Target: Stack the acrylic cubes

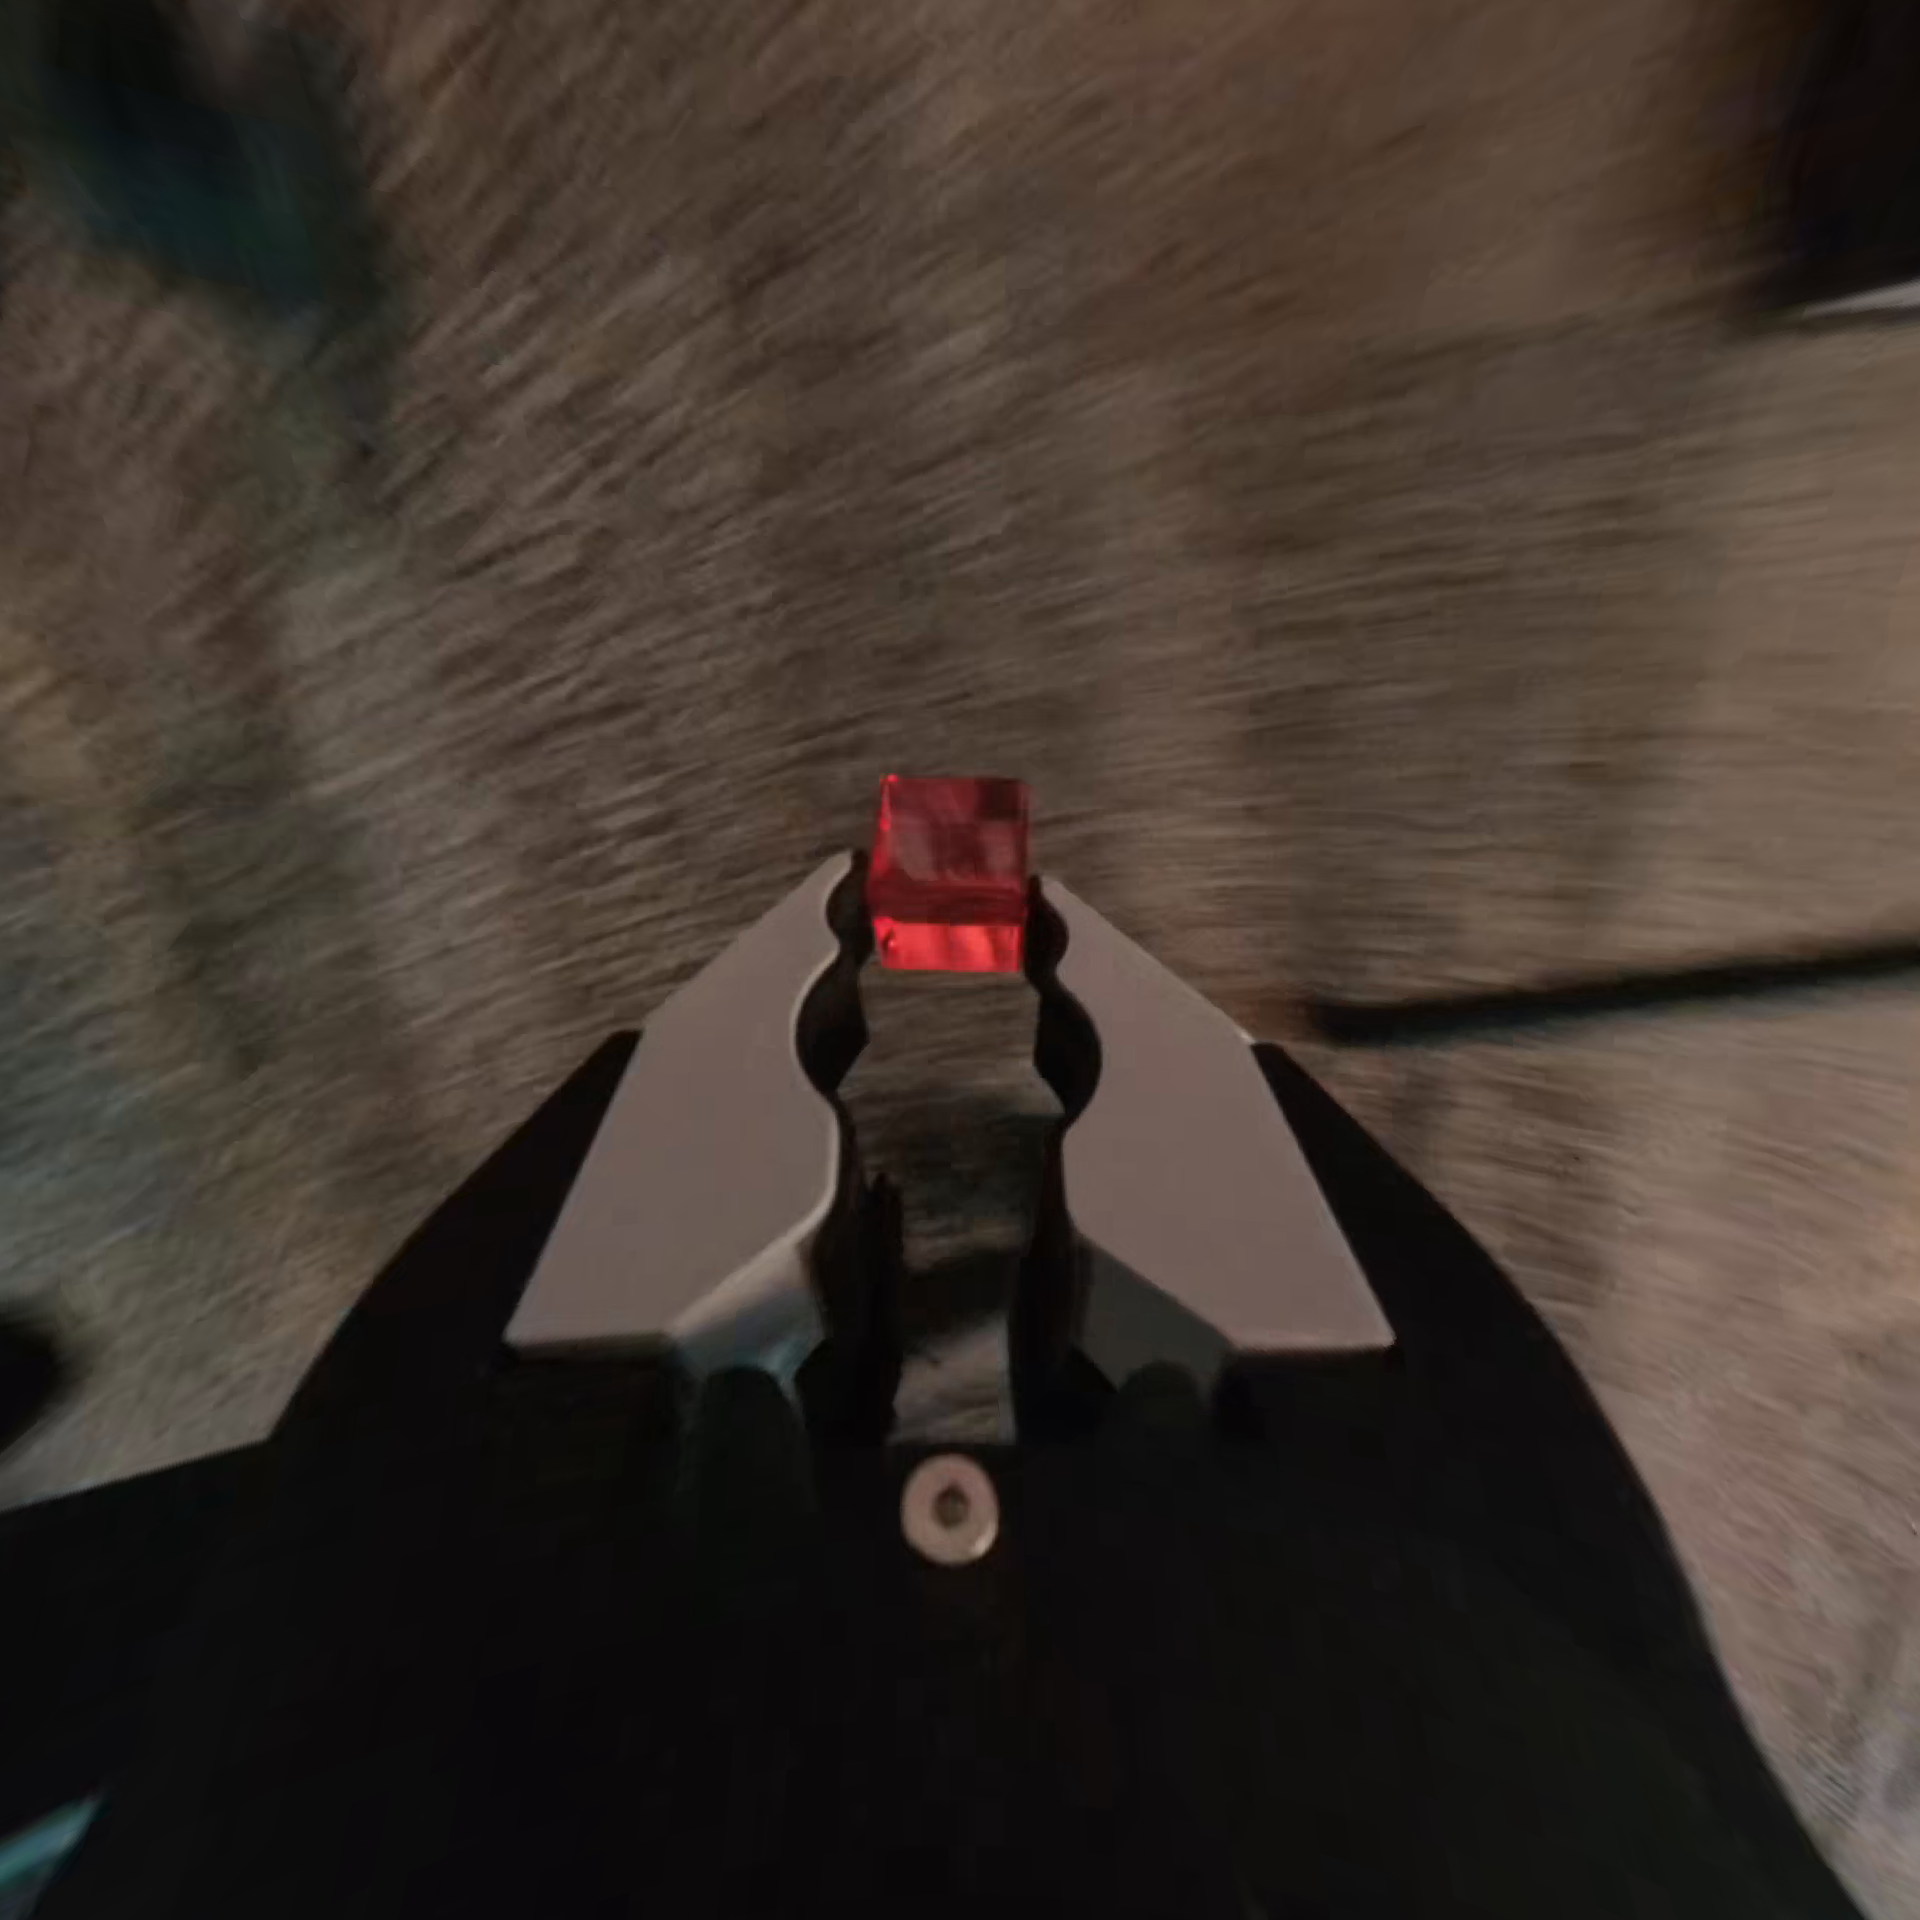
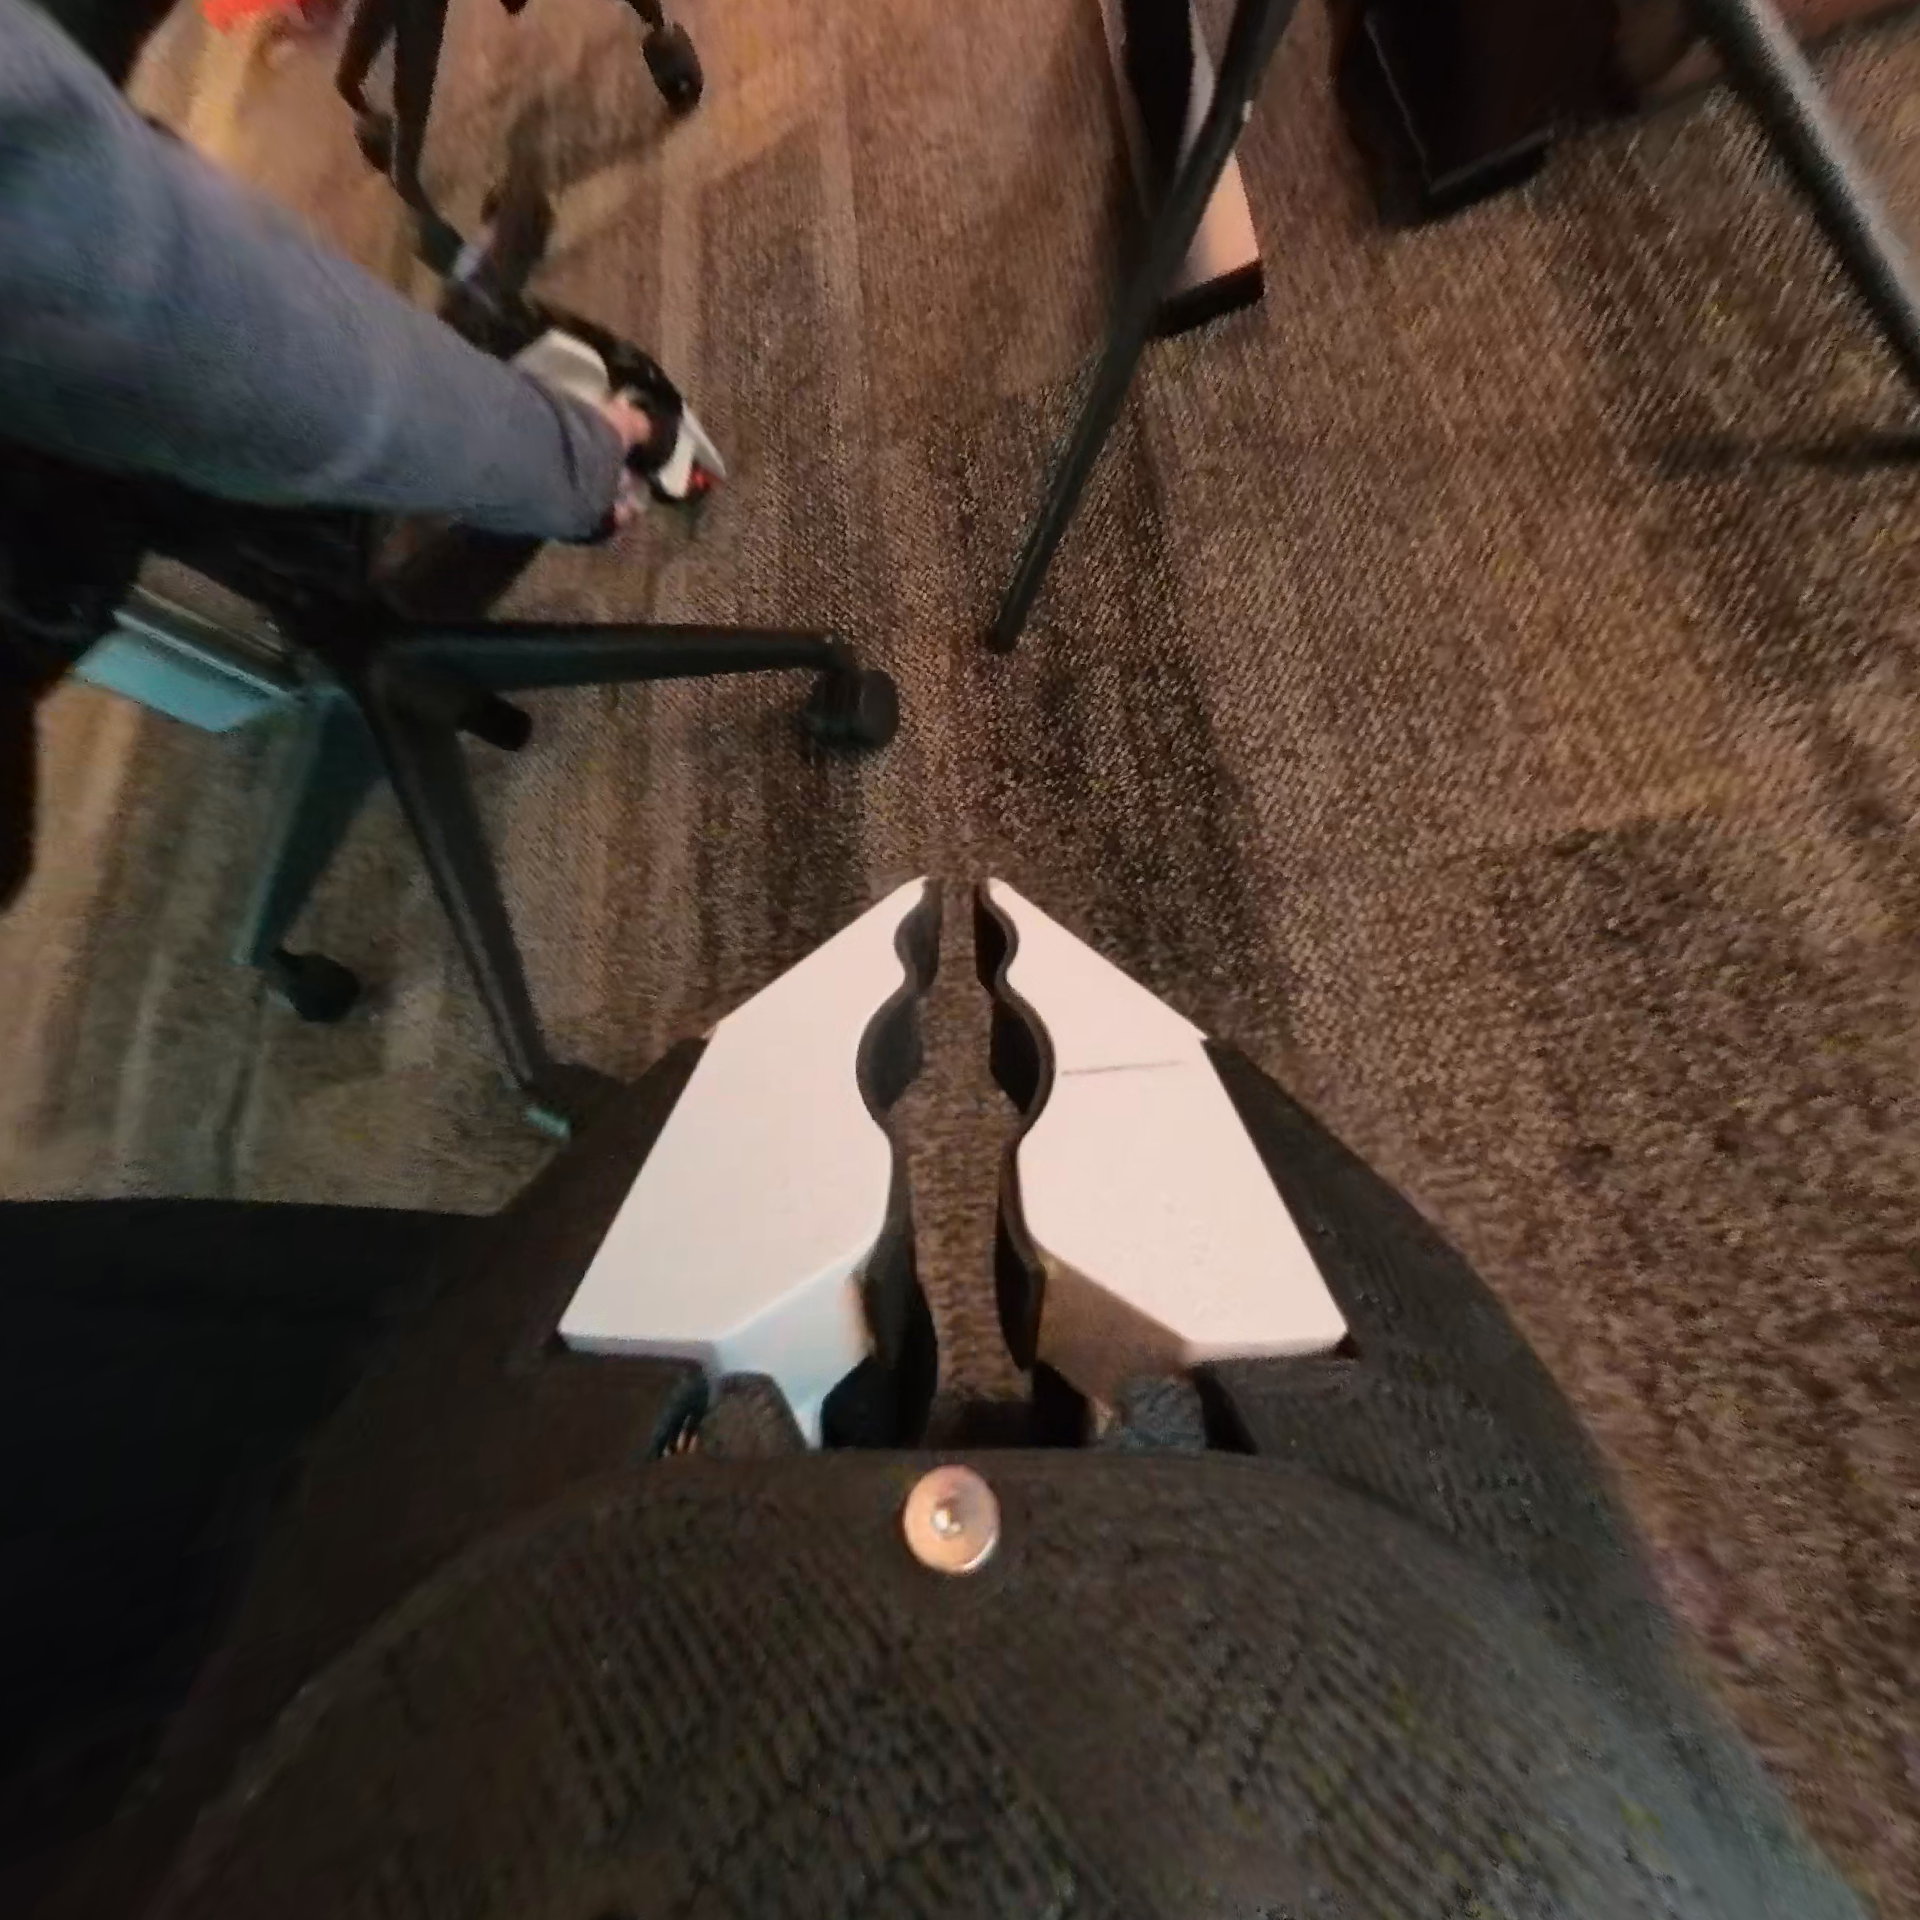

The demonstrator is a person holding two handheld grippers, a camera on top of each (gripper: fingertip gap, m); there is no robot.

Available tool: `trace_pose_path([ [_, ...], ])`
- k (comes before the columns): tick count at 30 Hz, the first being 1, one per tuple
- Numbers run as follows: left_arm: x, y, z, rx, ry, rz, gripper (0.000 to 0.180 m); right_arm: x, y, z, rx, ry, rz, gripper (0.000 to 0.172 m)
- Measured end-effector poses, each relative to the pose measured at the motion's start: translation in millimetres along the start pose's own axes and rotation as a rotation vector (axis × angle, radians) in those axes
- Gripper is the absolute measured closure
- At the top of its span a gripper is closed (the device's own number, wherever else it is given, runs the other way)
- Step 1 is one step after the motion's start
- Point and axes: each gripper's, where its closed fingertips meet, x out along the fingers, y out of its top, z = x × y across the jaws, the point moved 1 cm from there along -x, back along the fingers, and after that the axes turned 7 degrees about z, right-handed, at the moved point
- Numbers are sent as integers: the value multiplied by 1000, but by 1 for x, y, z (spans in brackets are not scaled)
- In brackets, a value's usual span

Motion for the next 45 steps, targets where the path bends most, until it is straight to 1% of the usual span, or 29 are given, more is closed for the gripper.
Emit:
trace_pose_path([
  [1,-18,3,29,1,-83,52,153,-2,0,-1,-38,-23,11,169],
  [2,-36,0,57,5,-141,65,153,-4,-1,-4,-63,-45,16,169],
  [4,-73,-19,110,39,-228,50,153,-8,-5,-12,-79,-70,-2,169],
  [7,-136,-59,175,-38,-323,-3,153,-25,-3,-27,-58,-108,-38,170],
  [9,-183,-87,216,-61,-376,-40,153,-51,11,-43,-12,-110,-61,170],
  [10,-208,-98,239,-53,-411,-50,153,-69,24,-50,-2,-110,-58,170],
  [12,-264,-121,287,-4,-511,-71,153,-106,62,-59,-36,-118,-27,170],
  [14,-325,-147,335,116,-617,-102,153,-149,105,-62,-77,-136,-3,170],
  [17,-432,-183,402,281,-801,-121,153,-219,178,-56,-114,-204,81,169],
  [20,-541,-211,457,443,-989,-142,153,-291,248,-42,-120,-322,210,168],
  [21,-575,-217,474,504,-1051,-137,153,-314,269,-37,-122,-368,257,168],
  [23,-635,-218,504,629,-1164,-103,153,-359,306,-31,-123,-454,357,167],
  [26,-712,-201,544,776,-1321,-5,153,-416,349,-32,-131,-543,504,166],
  [28,-754,-182,567,842,-1414,91,153,-448,368,-38,-163,-602,575,166],
  [30,-789,-164,584,885,-1495,177,153,-478,376,-47,-191,-692,625,165],
  [32,-819,-149,596,929,-1560,253,153,-502,378,-61,-184,-773,664,166],
  [34,-847,-146,602,989,-1639,281,153,-523,374,-83,-164,-846,700,165],
  [37,-893,-161,601,1102,-1807,290,153,-560,355,-125,-144,-1036,747,165],
  [39,-924,-180,593,1176,-1936,269,153,-582,334,-161,-97,-1169,777,165],
  [41,-956,-202,583,1235,-2060,252,152,-596,314,-202,-58,-1275,801,165],
  [43,-993,-219,571,1245,-2172,243,153,-608,297,-242,-34,-1380,800,165],
  [45,-1032,-234,555,1212,-2287,220,152,-621,286,-282,-23,-1477,789,164],
])
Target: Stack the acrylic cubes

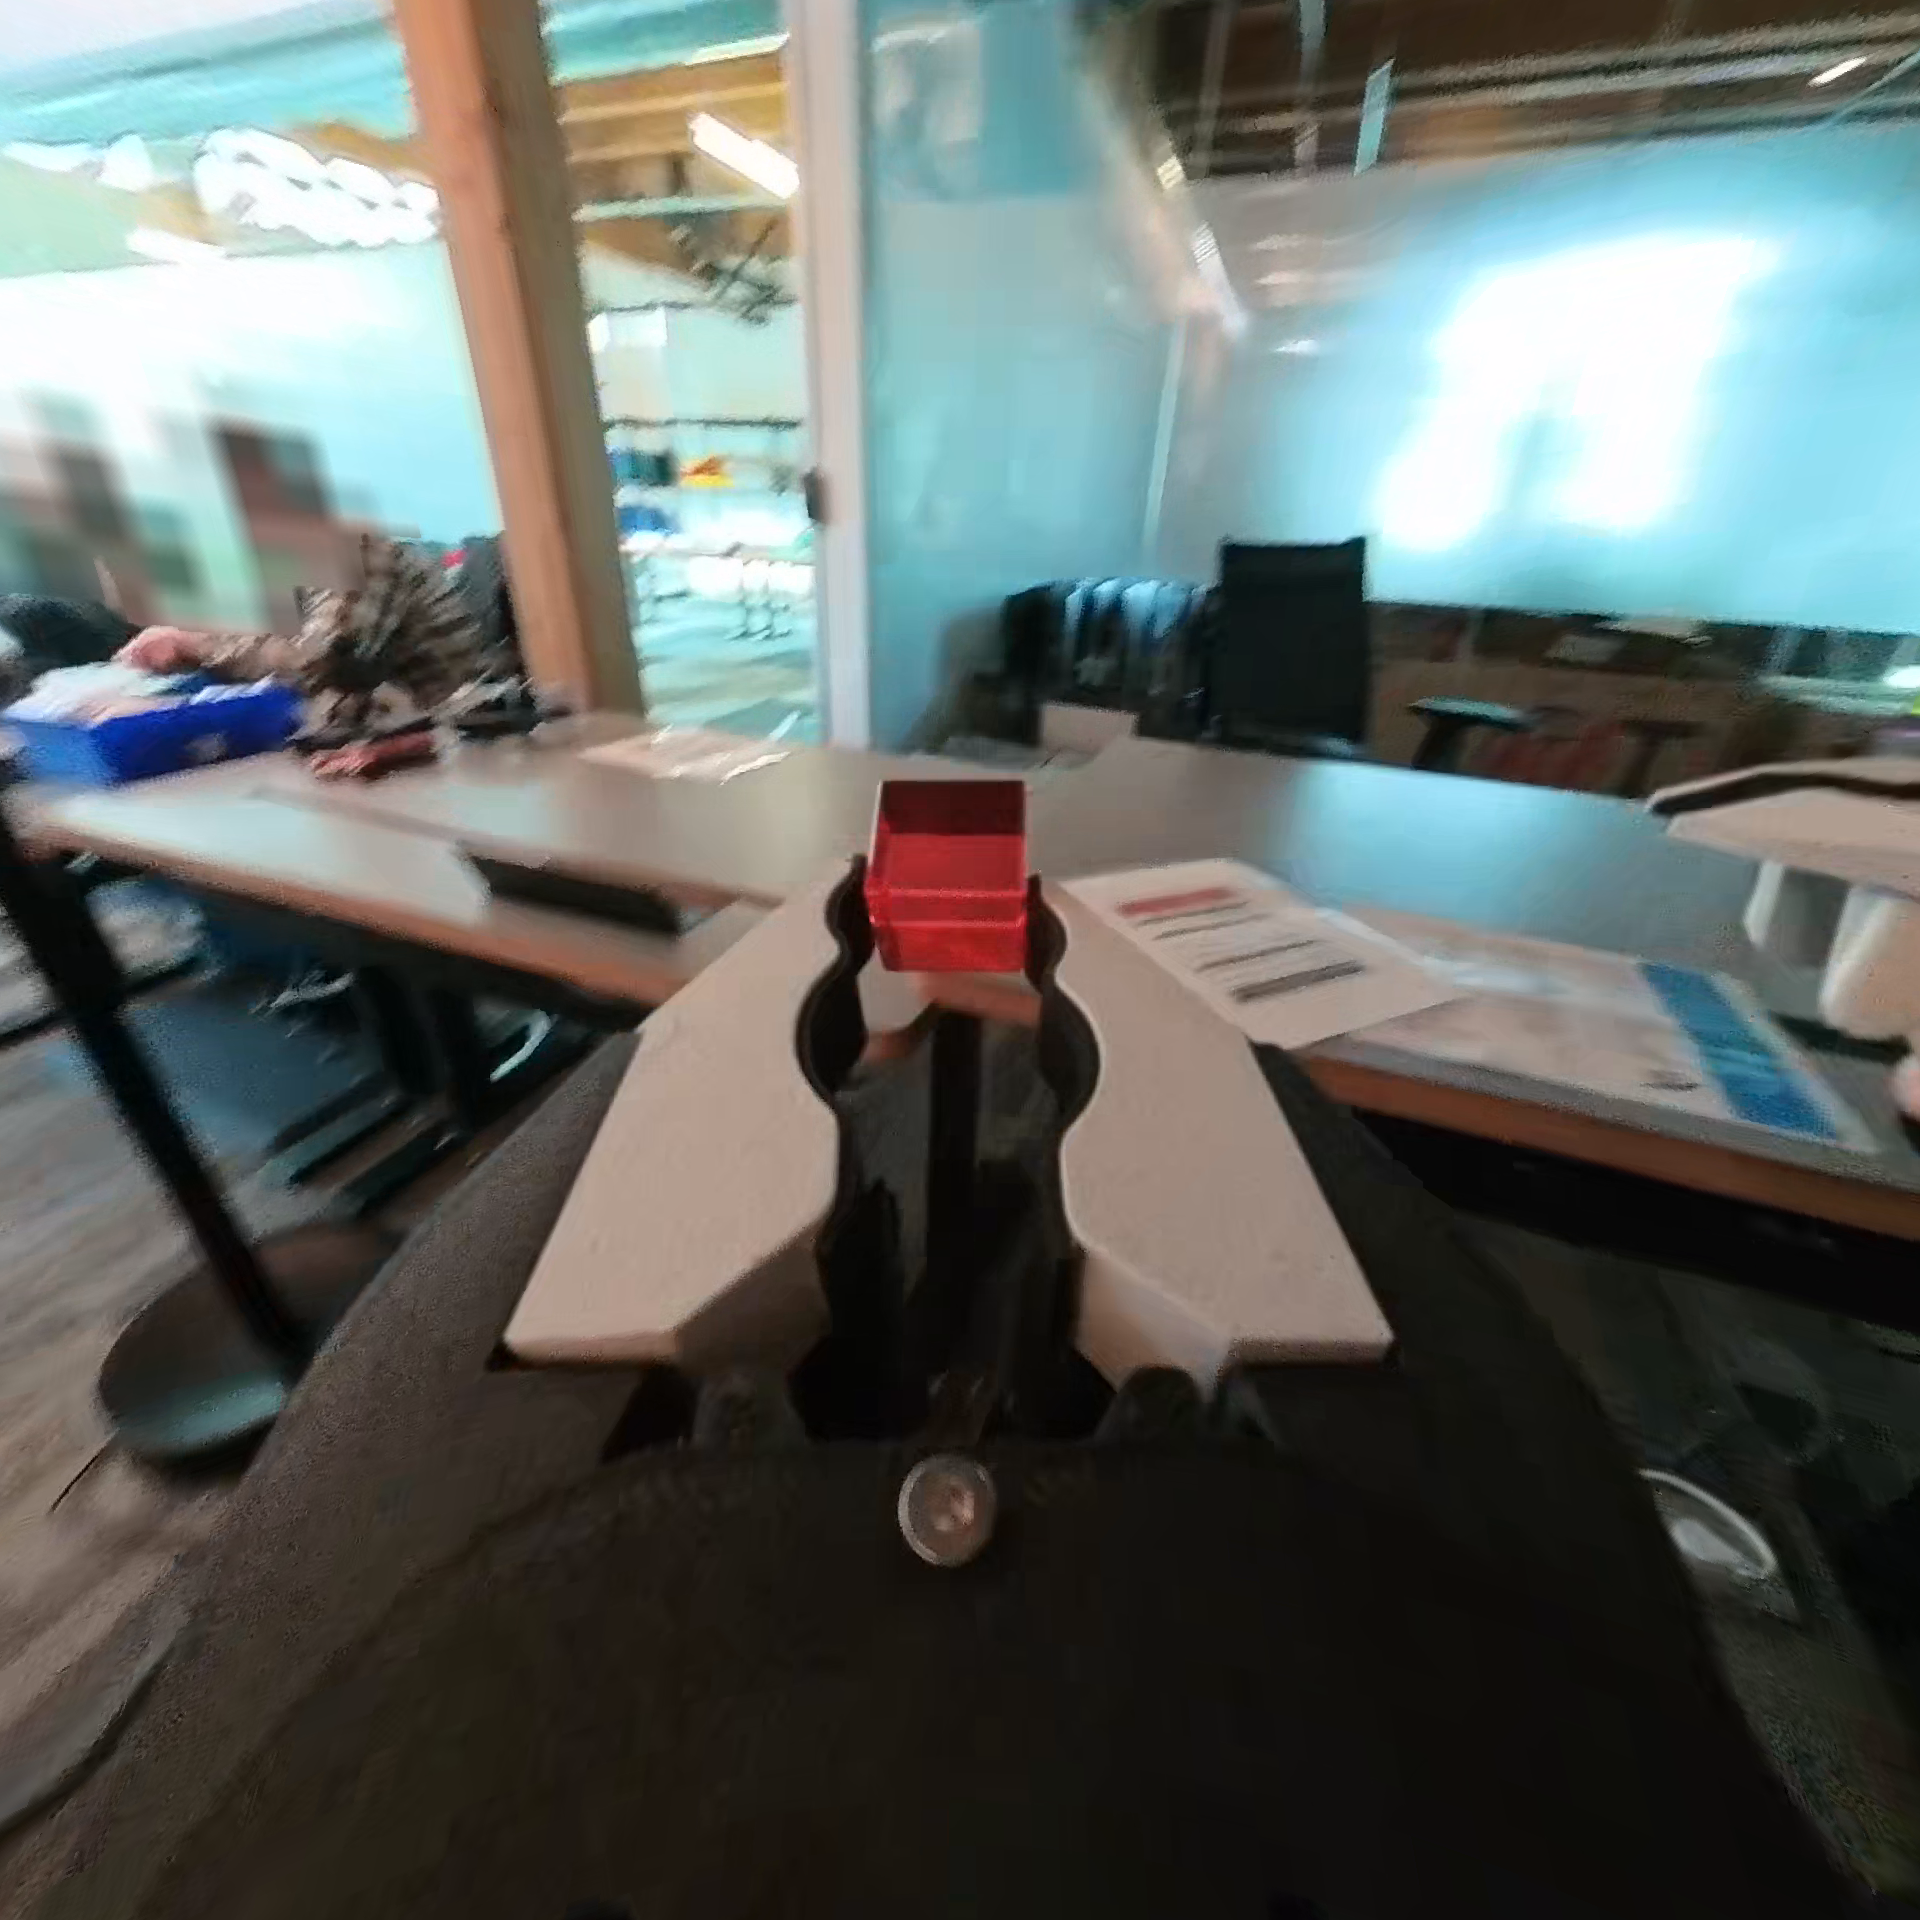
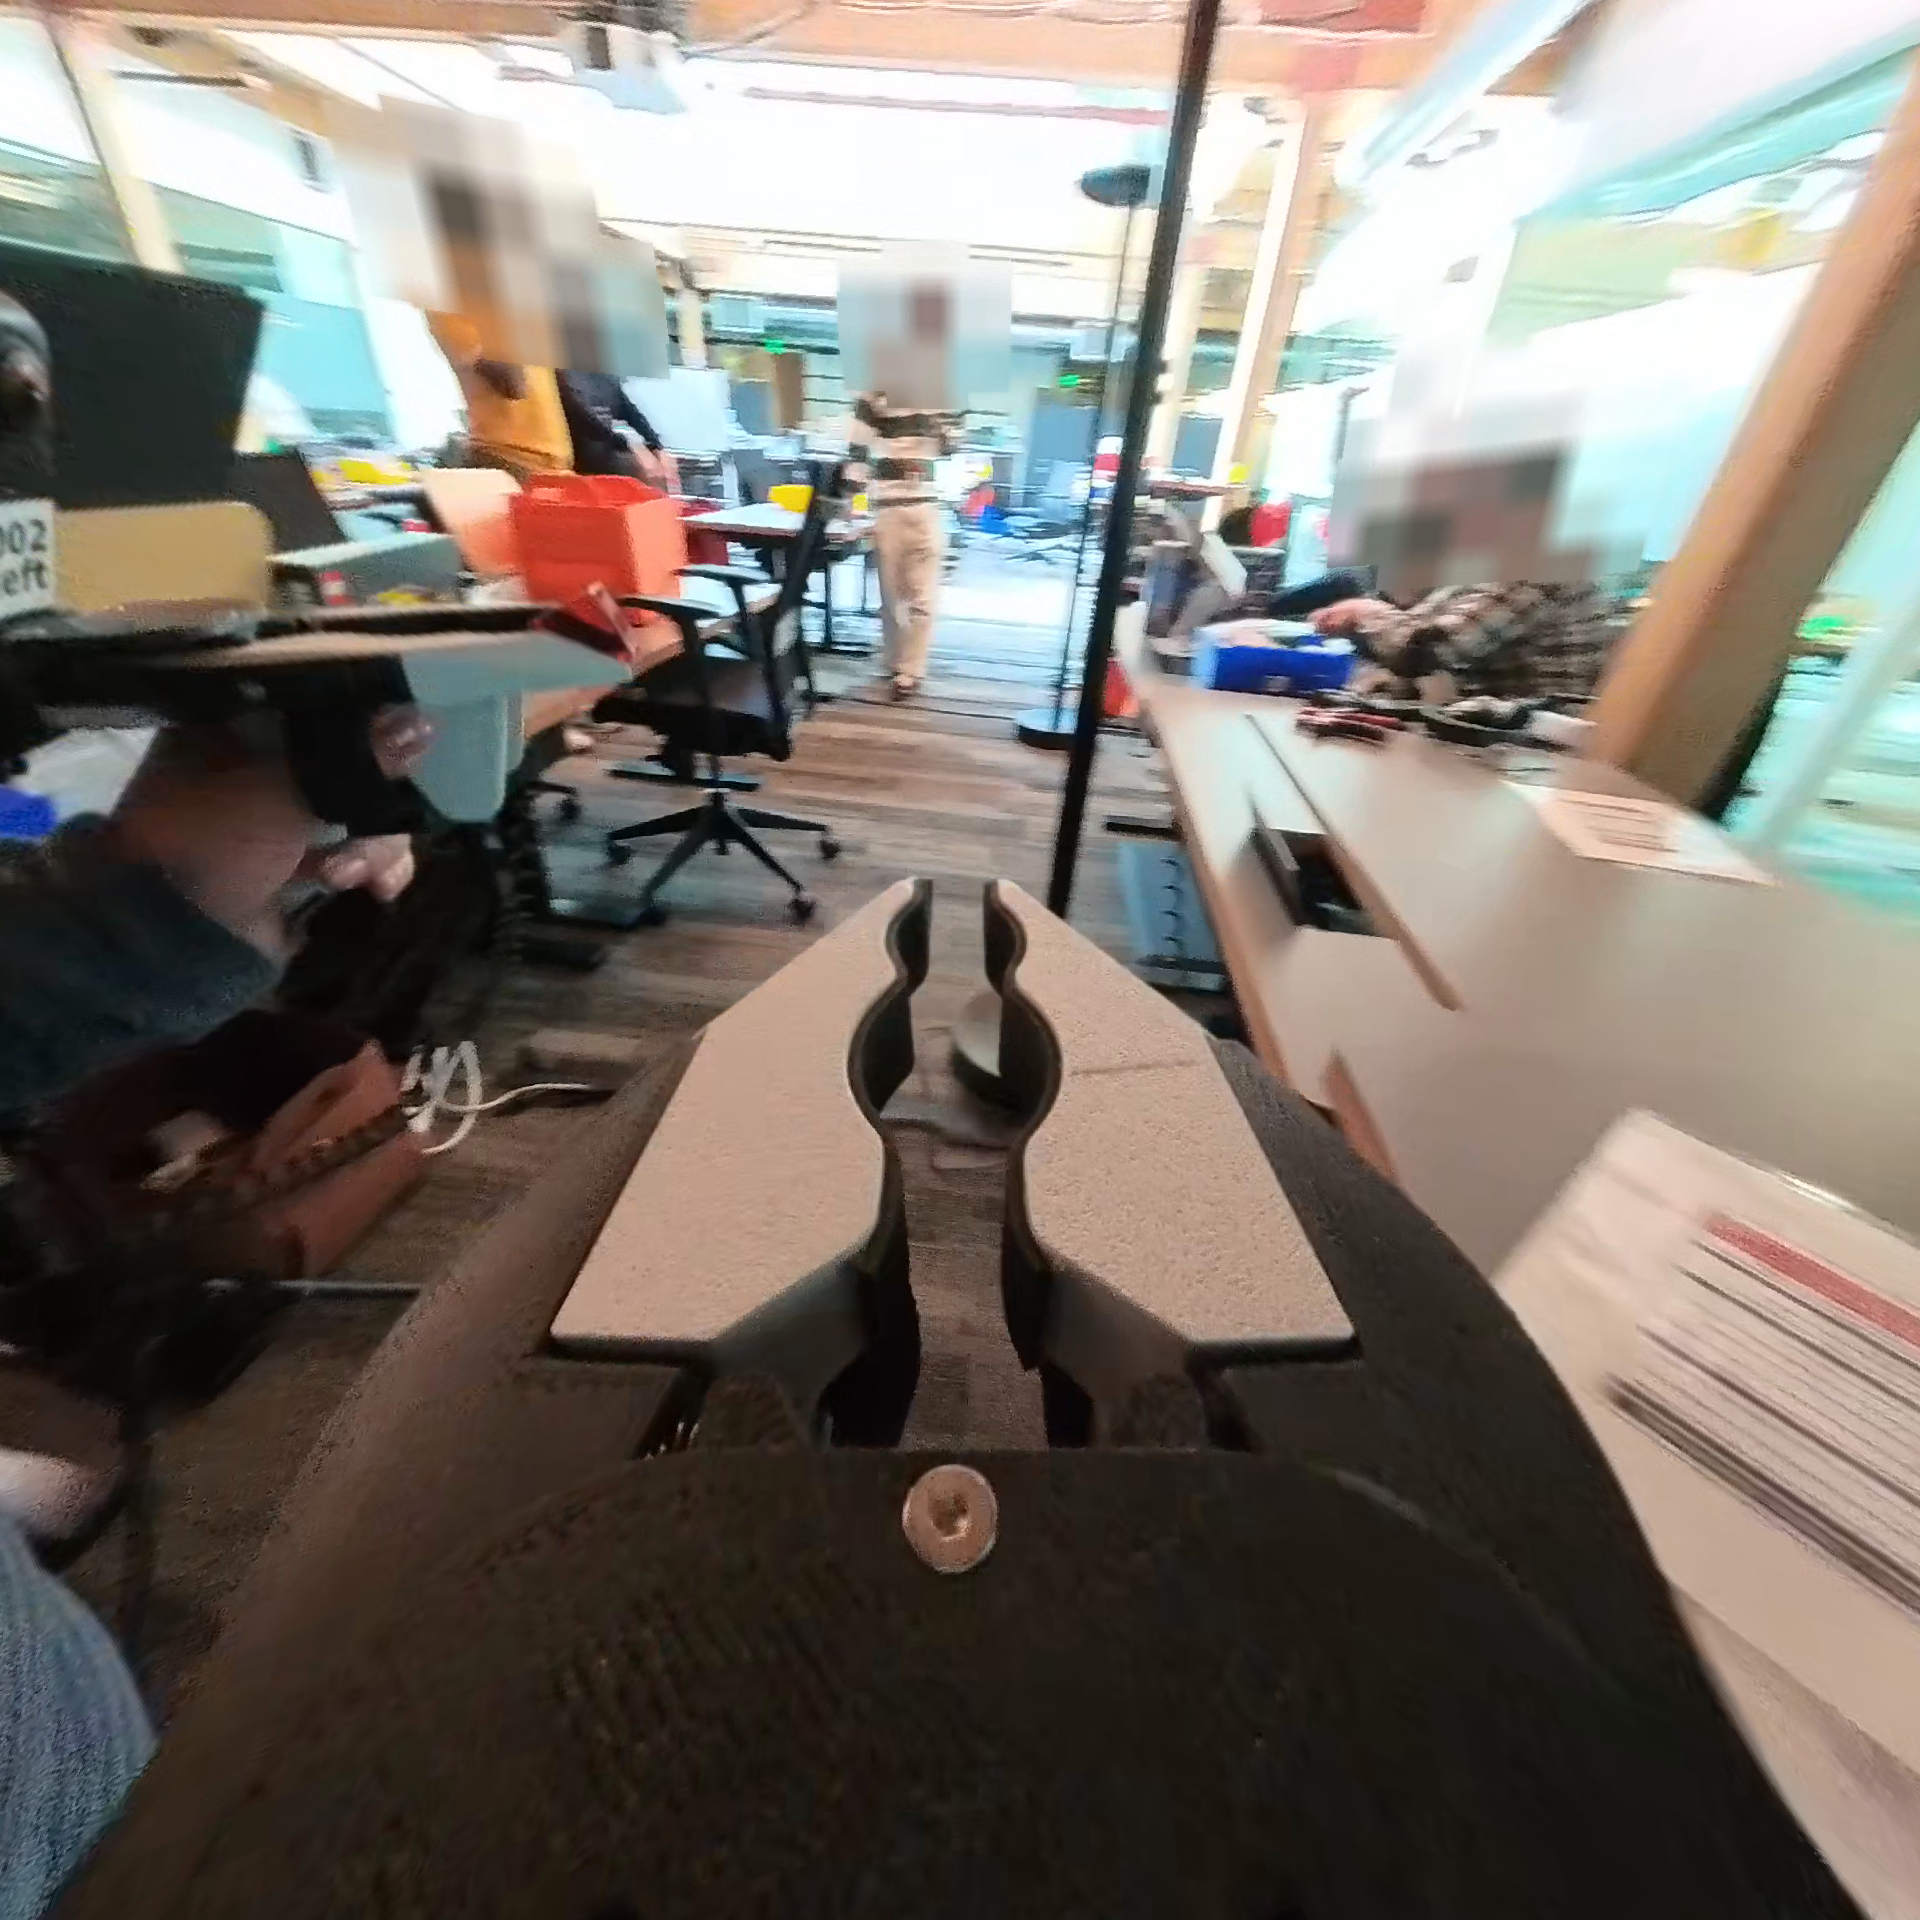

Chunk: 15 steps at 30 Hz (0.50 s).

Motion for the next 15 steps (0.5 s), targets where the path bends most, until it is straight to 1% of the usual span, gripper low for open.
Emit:
trace_pose_path([
  [2,19,16,40,2,-103,43,152,-39,20,11,-43,-98,23,163],
  [5,41,29,108,37,-273,68,153,-99,47,28,-95,-241,74,163],
  [9,57,47,203,104,-434,124,153,-184,75,42,-127,-373,112,163],
  [12,62,59,286,102,-541,186,153,-254,94,51,-160,-460,114,161],
  [15,65,66,382,67,-658,254,153,-339,115,58,-210,-562,85,161],
])
